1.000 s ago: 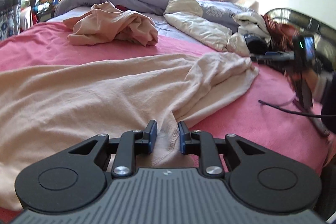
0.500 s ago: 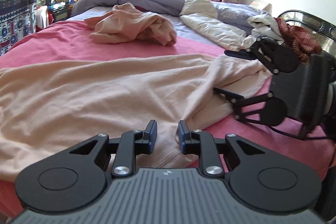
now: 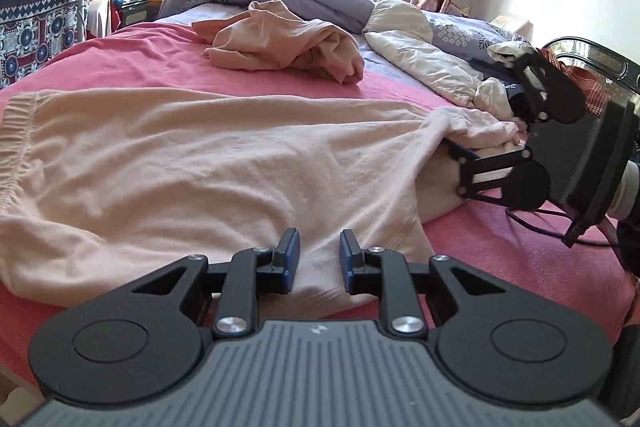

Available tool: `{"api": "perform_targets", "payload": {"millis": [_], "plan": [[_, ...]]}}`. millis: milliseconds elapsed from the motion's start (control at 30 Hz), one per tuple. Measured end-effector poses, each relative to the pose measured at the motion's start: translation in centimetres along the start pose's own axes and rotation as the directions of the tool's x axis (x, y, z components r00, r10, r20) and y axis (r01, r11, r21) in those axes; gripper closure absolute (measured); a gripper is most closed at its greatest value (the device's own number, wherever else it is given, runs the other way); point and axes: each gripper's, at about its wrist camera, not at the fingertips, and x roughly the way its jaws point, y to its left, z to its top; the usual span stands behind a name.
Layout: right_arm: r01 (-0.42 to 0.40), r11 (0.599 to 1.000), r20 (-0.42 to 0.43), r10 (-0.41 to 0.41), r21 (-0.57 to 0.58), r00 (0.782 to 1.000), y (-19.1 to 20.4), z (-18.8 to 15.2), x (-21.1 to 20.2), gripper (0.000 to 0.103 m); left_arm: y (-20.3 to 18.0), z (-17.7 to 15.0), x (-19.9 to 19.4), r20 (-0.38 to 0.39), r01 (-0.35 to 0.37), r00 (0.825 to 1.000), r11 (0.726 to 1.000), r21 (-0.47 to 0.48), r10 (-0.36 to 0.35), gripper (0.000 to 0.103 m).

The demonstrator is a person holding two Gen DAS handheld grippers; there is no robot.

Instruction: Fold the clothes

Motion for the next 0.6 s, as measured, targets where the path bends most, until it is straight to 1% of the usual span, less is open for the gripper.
{"api": "perform_targets", "payload": {"millis": [100, 167, 200, 267, 300, 367, 400, 433, 467, 500, 600], "plan": [[-0.023, 0.998, -0.092, 0.028, 0.052, 0.995, -0.4, -2.0, 0.0, 0.020, -0.5, 0.5, 0.0, -0.005, -0.015, 1.000, 1.000, 0.006, 0.015, 0.077], [-0.036, 0.995, -0.111, 0.046, 0.088, 0.993, -0.5, -2.8, -0.4, 0.020, -1.9, 1.3, 0.0, 0.007, -0.007, 1.000, 0.997, 0.076, 0.007, 0.077], [-0.035, 0.995, -0.113, 0.046, 0.097, 0.993, -0.4, -2.9, -0.5, 0.020, -3.0, 1.8, 0.2, 0.016, -0.001, 1.000, 0.991, 0.137, -0.002, 0.077], [-0.036, 0.995, -0.103, 0.045, 0.095, 0.994, -0.1, -2.9, -0.4, 0.020, -5.4, 2.6, 0.8, 0.032, 0.013, 0.999, 0.961, 0.277, -0.023, 0.074], [-0.045, 0.994, -0.090, 0.054, 0.095, 0.994, 0.1, -2.5, 0.1, 0.020, -6.5, 3.0, 1.3, 0.035, 0.023, 0.999, 0.944, 0.330, -0.037, 0.074], [-0.098, 0.989, -0.070, 0.106, 0.114, 0.992, 0.1, -1.5, 1.2, 0.025, -8.3, 3.4, 2.3, 0.032, 0.050, 0.997, 0.917, 0.396, -0.068, 0.072], [-0.138, 0.982, -0.070, 0.147, 0.127, 0.987, 0.1, -1.1, 1.6, 0.041, -9.2, 3.5, 2.7, 0.030, 0.063, 0.996, 0.903, 0.424, -0.084, 0.071], [-0.170, 0.975, -0.075, 0.182, 0.143, 0.980, -0.1, -0.7, 2.0, 0.066, -9.7, 3.6, 3.2, 0.026, 0.068, 0.996, 0.893, 0.444, -0.089, 0.069], [-0.194, 0.968, -0.080, 0.209, 0.160, 0.975, -0.4, -0.3, 2.3, 0.077, -10.1, 3.6, 3.6, 0.021, 0.067, 0.996, 0.886, 0.459, -0.087, 0.068], [-0.197, 0.964, -0.080, 0.214, 0.181, 0.973, -0.9, -0.1, 2.5, 0.089, -10.5, 3.6, 3.9, 0.017, 0.066, 0.996, 0.879, 0.473, -0.084, 0.068], [-0.170, 0.951, -0.076, 0.195, 0.257, 0.978, -3.0, 0.2, 2.9, 0.091, -11.7, 3.6, 5.1, 0.007, 0.062, 0.997, 0.853, 0.519, -0.077, 0.068]]}}
